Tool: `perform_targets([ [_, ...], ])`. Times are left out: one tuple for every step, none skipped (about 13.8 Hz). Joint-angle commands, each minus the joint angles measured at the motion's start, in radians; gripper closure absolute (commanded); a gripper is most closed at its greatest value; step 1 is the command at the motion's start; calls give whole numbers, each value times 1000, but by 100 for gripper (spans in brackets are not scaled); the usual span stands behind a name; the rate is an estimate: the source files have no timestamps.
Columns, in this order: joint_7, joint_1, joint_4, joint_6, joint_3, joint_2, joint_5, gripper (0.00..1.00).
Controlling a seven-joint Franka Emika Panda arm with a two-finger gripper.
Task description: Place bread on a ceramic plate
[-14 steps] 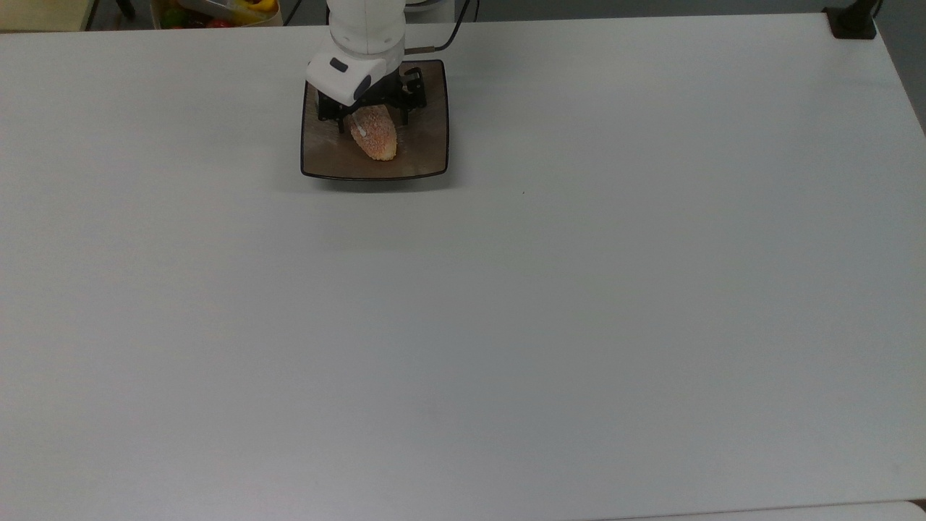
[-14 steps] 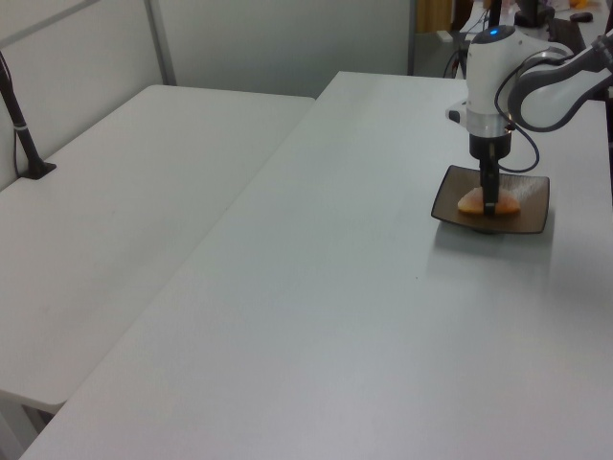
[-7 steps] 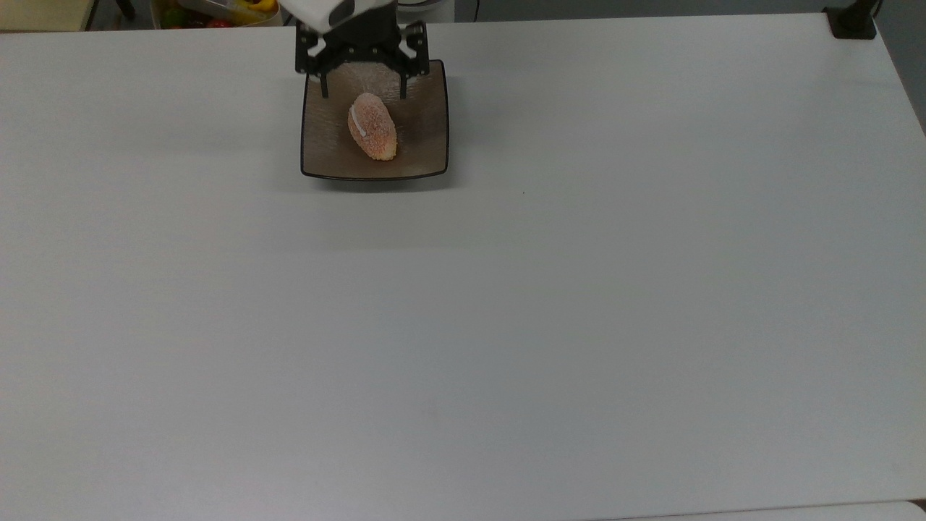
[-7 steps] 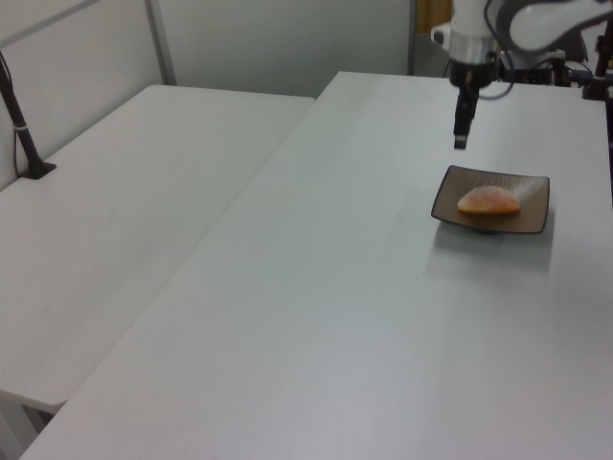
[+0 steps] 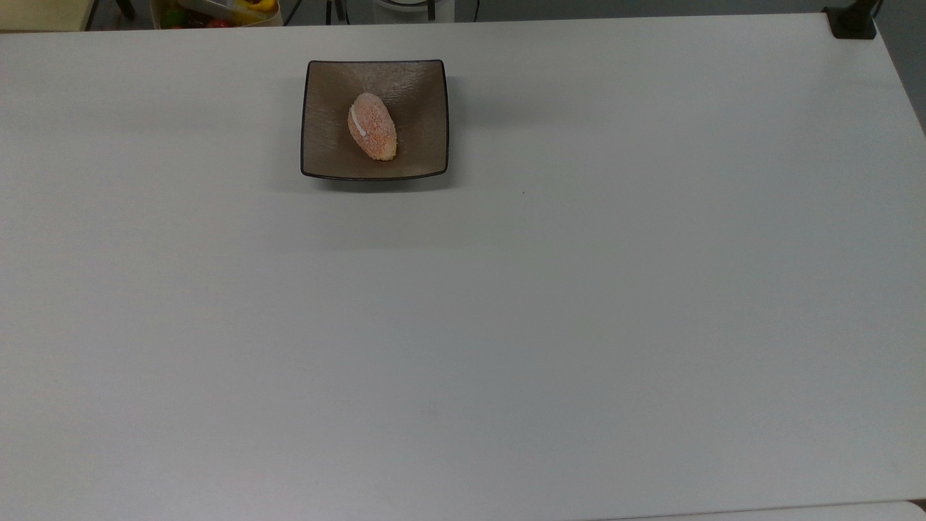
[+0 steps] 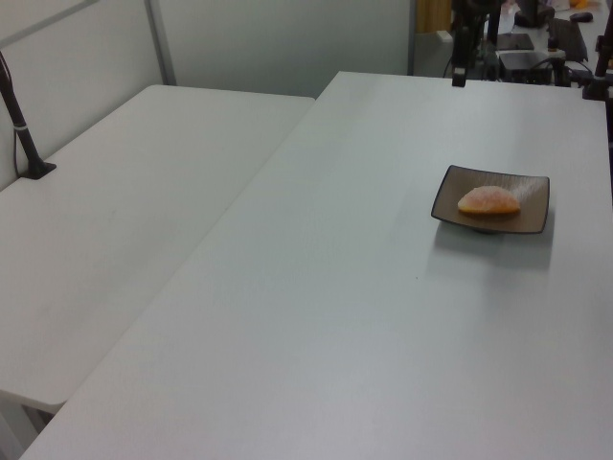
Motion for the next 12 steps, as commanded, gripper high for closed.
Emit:
perform_targets([
  [14, 2, 77, -73, -16, 11, 67, 0],
  [12, 2, 74, -68, -16, 10, 69, 0],
  [9, 2, 71, -58, -16, 14, 71, 0],
  [-4, 3, 70, -42, -16, 20, 75, 0],
  [-23, 5, 60, -6, -16, 21, 81, 0],
  [-47, 3, 45, 55, -16, 20, 92, 0],
  [-63, 3, 44, 77, -16, 23, 92, 0],
  [-75, 3, 43, 79, -18, 27, 92, 0],
  [-75, 3, 43, 78, -16, 26, 92, 0],
  [-75, 6, 43, 79, -16, 27, 92, 0],
  [-74, 6, 43, 79, -16, 27, 92, 0],
  [-72, 8, 43, 76, -16, 27, 92, 0],
])
